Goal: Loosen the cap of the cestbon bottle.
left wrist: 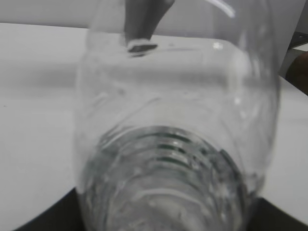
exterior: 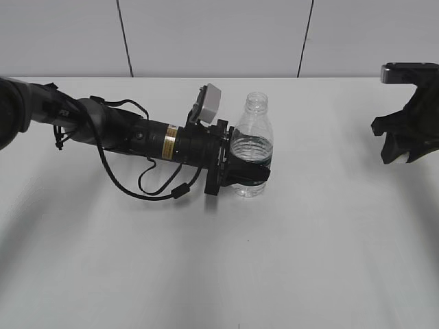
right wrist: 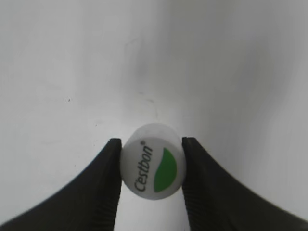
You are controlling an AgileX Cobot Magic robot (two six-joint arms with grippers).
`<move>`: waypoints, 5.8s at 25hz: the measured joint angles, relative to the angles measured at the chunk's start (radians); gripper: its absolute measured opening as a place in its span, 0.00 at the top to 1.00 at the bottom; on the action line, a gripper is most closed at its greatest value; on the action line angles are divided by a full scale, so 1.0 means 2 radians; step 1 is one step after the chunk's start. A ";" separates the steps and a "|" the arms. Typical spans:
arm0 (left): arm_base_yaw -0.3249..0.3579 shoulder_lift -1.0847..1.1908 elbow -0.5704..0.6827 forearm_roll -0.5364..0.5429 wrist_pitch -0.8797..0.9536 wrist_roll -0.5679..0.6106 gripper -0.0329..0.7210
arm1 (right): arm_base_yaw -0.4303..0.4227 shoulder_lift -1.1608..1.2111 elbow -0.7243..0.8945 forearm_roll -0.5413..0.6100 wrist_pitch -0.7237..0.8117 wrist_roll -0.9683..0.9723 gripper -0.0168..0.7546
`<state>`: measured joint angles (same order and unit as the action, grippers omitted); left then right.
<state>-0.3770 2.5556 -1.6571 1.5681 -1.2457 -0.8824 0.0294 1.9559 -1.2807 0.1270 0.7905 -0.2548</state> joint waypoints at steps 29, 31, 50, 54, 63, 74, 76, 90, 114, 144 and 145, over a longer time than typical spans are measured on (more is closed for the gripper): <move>0.000 0.000 0.000 0.006 0.000 0.000 0.48 | 0.001 0.055 0.001 -0.004 -0.013 0.007 0.49; 0.000 0.000 0.000 0.006 0.000 0.000 0.48 | 0.001 0.055 0.001 -0.004 -0.013 0.007 0.42; 0.000 0.000 0.001 0.023 0.016 0.000 0.29 | 0.001 0.023 -0.046 -0.004 0.025 0.023 0.38; 0.000 -0.015 0.002 0.027 0.016 -0.002 0.28 | 0.001 0.017 -0.046 -0.004 0.025 0.023 0.38; 0.002 -0.081 0.002 0.038 0.017 -0.038 0.28 | 0.001 0.014 -0.046 -0.001 0.026 0.023 0.38; 0.004 -0.154 0.003 0.047 0.017 -0.130 0.28 | 0.001 -0.033 -0.060 0.005 0.060 0.027 0.38; 0.007 -0.169 0.003 0.049 0.017 -0.162 0.28 | 0.001 -0.043 -0.067 0.005 0.074 0.031 0.38; 0.075 -0.291 0.005 0.130 0.181 -0.340 0.28 | 0.001 -0.108 -0.095 0.007 0.173 0.036 0.38; 0.179 -0.300 0.005 0.136 0.190 -0.460 0.28 | 0.001 -0.411 0.065 0.014 0.210 0.088 0.38; 0.179 -0.301 0.005 0.138 0.149 -0.460 0.29 | 0.001 -0.980 0.388 -0.068 0.145 0.079 0.38; 0.179 -0.301 0.005 0.139 0.148 -0.460 0.29 | 0.001 -0.980 0.388 -0.063 0.145 0.079 0.38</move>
<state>-0.0185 1.9529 -1.6463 1.8452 -0.9493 -1.8024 0.0305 -0.0043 -0.5045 0.0000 1.0808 -0.0961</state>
